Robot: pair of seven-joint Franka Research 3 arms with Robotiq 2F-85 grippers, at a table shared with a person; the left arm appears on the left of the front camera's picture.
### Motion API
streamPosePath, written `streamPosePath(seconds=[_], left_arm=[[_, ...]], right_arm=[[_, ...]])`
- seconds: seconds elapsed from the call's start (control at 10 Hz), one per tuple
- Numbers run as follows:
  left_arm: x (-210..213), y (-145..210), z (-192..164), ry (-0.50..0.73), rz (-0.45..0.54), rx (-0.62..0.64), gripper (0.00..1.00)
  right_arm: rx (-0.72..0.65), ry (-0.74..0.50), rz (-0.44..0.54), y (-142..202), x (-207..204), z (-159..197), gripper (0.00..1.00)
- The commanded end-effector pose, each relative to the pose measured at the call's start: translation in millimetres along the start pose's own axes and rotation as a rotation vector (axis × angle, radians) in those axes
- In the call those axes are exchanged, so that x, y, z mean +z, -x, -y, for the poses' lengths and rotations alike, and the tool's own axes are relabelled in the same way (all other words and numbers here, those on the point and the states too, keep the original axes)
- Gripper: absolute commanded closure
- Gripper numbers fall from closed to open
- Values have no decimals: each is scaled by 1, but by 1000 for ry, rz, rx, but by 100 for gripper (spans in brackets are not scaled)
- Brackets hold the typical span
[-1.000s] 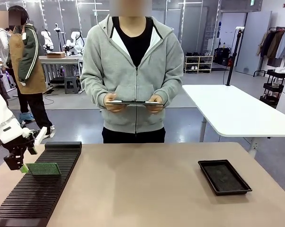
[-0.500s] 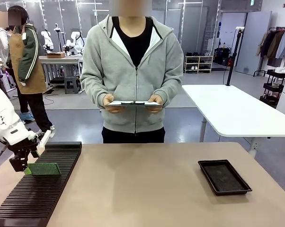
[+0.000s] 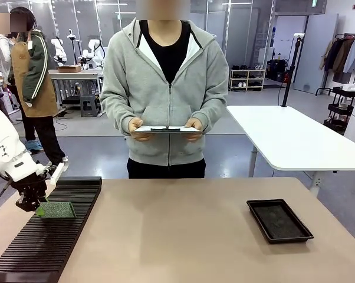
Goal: Inspect the PCB.
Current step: Pick up the Blank PCB and present it to the human.
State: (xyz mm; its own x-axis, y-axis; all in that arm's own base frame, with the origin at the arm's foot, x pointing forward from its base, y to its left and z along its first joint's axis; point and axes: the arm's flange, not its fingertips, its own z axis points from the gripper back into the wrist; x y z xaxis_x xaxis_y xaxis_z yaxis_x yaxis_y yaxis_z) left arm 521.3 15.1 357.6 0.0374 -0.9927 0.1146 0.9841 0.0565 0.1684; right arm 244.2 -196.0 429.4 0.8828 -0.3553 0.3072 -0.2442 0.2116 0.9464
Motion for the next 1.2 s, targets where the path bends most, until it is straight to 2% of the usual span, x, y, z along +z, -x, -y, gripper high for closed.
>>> streamPosePath(seconds=[0.0, 0.6, 0.7, 0.8, 1.1], left_arm=[[-4, 2, -2, -2, -12, 7, 98], [7, 0, 0, -2, -21, -9, 100], [18, -4, 1, 61, 28, 23, 100], [33, -12, 1, 76, 5, 115, 100], [100, -23, 20, 50, 90, 204, 100]], right_arm=[[10, -6, 3, -1, 1, -2, 0], [10, -6, 3, -1, 1, -2, 0], [10, -6, 3, -1, 1, -2, 0], [10, -6, 3, -1, 1, -2, 0], [10, -6, 3, -1, 1, -2, 0]])
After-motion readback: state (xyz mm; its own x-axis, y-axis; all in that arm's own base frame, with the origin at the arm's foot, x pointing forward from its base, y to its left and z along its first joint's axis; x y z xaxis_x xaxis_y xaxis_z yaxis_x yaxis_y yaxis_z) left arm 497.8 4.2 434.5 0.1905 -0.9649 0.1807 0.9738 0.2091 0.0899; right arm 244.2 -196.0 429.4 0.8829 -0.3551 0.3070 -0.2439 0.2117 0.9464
